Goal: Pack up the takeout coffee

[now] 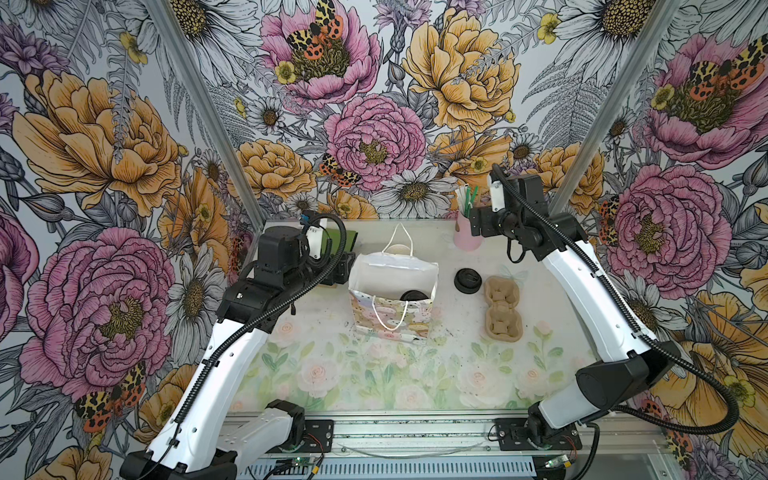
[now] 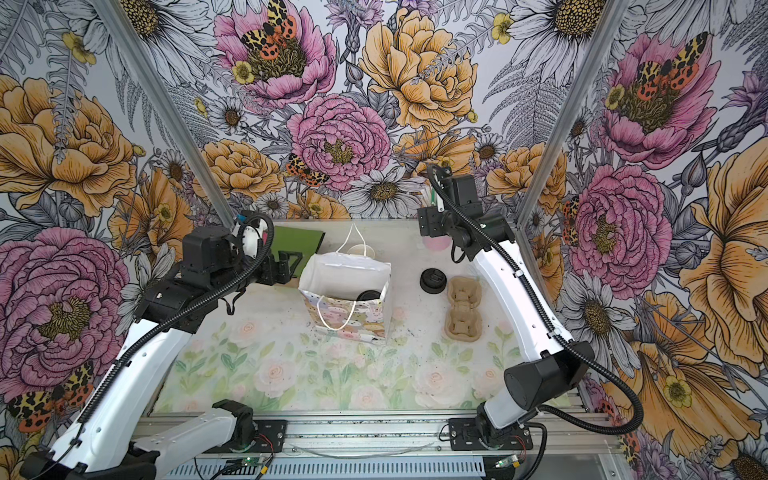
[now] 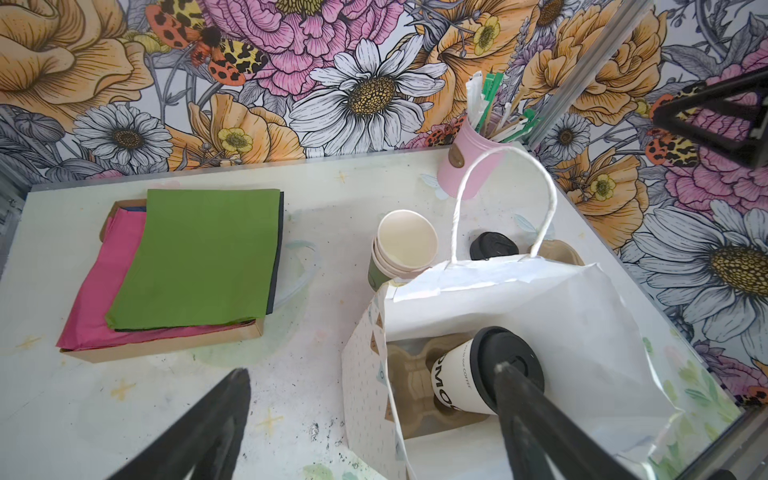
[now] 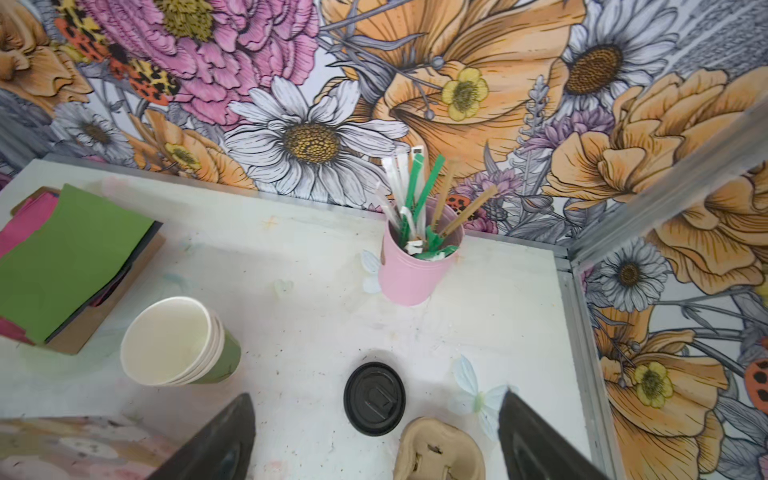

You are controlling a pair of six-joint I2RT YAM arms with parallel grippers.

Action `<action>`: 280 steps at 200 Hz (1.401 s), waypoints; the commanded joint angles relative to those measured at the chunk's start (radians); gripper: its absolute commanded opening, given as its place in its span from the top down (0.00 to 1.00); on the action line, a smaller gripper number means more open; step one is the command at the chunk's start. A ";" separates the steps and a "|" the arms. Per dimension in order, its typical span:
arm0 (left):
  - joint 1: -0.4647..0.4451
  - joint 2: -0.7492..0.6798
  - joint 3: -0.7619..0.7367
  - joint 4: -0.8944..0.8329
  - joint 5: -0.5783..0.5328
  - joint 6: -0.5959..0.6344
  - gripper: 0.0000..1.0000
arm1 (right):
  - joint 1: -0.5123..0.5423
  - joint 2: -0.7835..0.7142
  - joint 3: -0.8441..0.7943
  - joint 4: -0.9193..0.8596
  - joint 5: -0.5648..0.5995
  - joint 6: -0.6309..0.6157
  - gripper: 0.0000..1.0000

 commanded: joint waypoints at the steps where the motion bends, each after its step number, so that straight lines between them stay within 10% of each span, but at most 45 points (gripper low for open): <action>1: 0.049 -0.033 -0.057 0.120 0.024 0.024 0.06 | -0.055 0.072 0.051 0.049 -0.004 0.035 0.12; 183: 0.201 -0.189 -0.338 0.369 0.146 0.093 0.01 | -0.357 0.864 0.862 0.052 -0.312 0.229 0.38; 280: 0.210 -0.183 -0.345 0.380 0.159 0.079 0.01 | -0.367 0.997 0.913 0.162 -0.397 0.268 0.52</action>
